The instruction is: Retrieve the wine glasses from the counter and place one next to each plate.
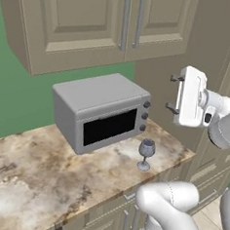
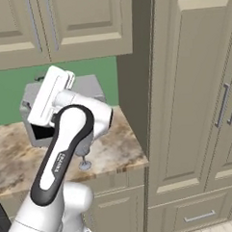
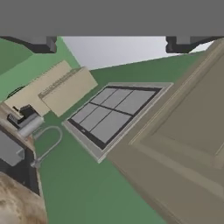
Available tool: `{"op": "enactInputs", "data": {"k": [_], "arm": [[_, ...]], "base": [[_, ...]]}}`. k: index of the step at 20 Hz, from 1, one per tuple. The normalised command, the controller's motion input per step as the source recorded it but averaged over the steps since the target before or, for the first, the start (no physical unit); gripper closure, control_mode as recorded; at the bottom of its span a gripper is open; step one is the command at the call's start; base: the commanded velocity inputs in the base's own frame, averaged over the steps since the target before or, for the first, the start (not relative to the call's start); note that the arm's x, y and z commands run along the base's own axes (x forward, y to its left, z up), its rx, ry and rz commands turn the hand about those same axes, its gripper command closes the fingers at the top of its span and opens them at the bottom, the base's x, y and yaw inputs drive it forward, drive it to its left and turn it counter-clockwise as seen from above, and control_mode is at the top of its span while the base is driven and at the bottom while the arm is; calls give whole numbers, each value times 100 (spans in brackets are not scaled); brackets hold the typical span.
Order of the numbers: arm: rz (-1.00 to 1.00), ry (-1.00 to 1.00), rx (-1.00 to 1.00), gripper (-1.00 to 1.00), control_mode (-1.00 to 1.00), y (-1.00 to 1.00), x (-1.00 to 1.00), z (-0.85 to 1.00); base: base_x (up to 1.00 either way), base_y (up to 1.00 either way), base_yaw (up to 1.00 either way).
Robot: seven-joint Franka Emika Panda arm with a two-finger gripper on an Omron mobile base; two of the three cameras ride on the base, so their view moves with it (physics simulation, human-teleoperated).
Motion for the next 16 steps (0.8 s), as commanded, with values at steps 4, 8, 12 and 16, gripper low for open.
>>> {"op": "enactInputs", "data": {"k": [4, 8, 12, 16], "arm": [[0, 38, -4, -100, -100, -20, 0, -45], [0, 34, -4, -100, -100, -32, 0, -47], [0, 39, -11, -100, -100, -39, 4, -61], [0, 44, -13, -100, -100, -37, 18, -69]], "base": [[0, 0, 0], [0, 0, 0], [0, 0, 0], [0, 0, 0]]}}
